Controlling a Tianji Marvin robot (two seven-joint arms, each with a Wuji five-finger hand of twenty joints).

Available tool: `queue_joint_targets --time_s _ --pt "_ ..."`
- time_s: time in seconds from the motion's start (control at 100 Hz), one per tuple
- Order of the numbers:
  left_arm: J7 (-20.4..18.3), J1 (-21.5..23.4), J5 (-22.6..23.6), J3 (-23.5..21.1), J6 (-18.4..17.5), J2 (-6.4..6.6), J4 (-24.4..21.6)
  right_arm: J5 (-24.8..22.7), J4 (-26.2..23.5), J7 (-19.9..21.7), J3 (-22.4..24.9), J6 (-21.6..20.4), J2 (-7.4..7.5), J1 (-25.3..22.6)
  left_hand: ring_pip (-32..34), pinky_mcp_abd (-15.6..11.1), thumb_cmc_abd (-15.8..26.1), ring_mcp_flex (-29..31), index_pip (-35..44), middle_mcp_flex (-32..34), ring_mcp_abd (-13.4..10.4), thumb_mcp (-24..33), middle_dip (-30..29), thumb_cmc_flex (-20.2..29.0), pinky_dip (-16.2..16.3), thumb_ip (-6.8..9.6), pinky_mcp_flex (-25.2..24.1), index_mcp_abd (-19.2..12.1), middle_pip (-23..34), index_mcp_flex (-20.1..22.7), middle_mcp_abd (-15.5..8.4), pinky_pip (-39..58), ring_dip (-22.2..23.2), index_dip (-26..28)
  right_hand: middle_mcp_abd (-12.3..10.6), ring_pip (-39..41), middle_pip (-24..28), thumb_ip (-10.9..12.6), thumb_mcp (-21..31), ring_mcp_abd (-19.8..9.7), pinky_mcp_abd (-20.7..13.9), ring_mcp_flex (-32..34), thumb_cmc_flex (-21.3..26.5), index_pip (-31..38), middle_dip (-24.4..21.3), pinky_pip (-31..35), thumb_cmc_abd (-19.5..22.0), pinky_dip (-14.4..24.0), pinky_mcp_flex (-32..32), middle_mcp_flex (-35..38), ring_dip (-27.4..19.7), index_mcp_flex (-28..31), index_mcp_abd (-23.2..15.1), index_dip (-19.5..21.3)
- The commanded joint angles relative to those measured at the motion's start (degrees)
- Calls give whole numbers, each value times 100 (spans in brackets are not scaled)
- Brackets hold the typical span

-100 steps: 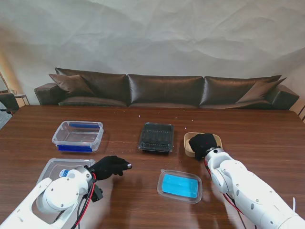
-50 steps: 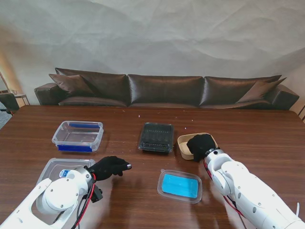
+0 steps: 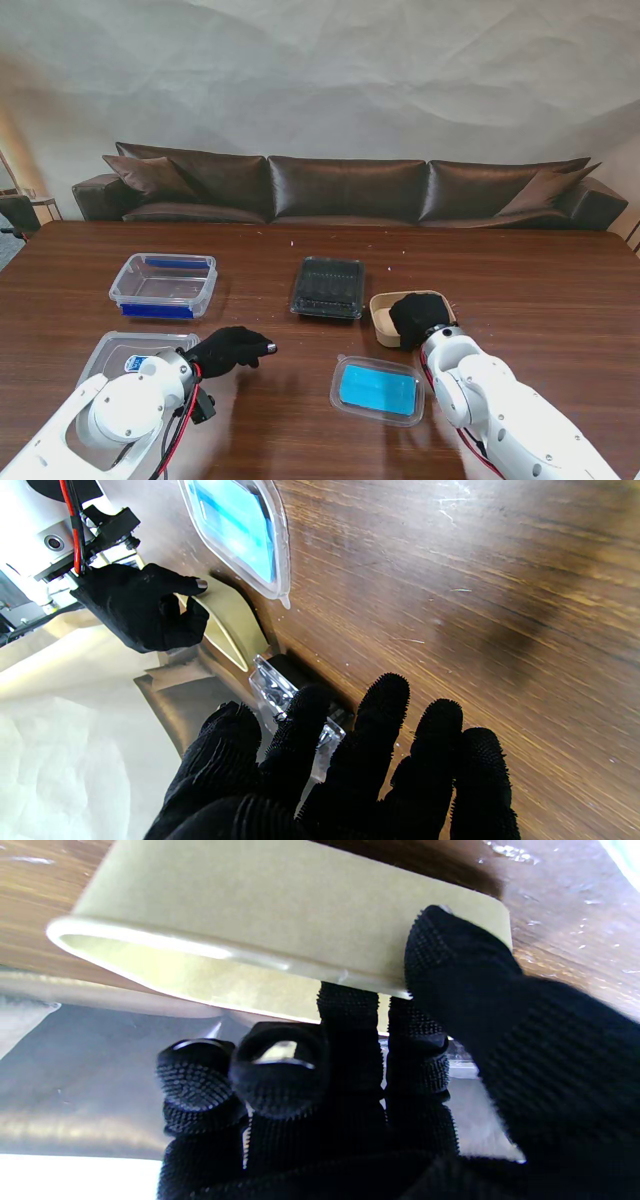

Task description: Pair container bodies with their lids

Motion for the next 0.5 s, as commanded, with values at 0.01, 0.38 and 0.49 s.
queue_joint_targets --time_s 0.01,0.38,0.49 --pt "-97 3 -25 -16 -27 -12 10 34 -101 113 -63 49 -52 -85 -76 -241 263 -85 13 -88 -12 -87 -53 -98 29 -62 -117 -27 -6 114 79 -101 -62 42 282 176 164 89 309 -282 166 152 267 207 117 347 -41 -33 430 286 99 203 57 101" --pt "-57 43 -27 -46 -65 -20 12 223 -181 64 -326 395 -120 -72 -77 -241 264 -83 11 -86 -1 -86 -53 -97 32 -62 -117 -12 -5 111 89 -102 -62 41 330 189 185 119 266 -256 156 146 147 109 132 337 130 -29 335 258 72 92 277 137" --pt "-53 53 -25 -58 -76 -20 9 242 -184 58 -363 417 -126 -61 -79 -241 261 -85 12 -85 -4 -85 -53 -95 32 -61 -117 -7 -5 111 82 -103 -63 41 335 133 188 122 236 -225 152 141 105 78 152 329 169 -25 290 216 40 50 295 144"
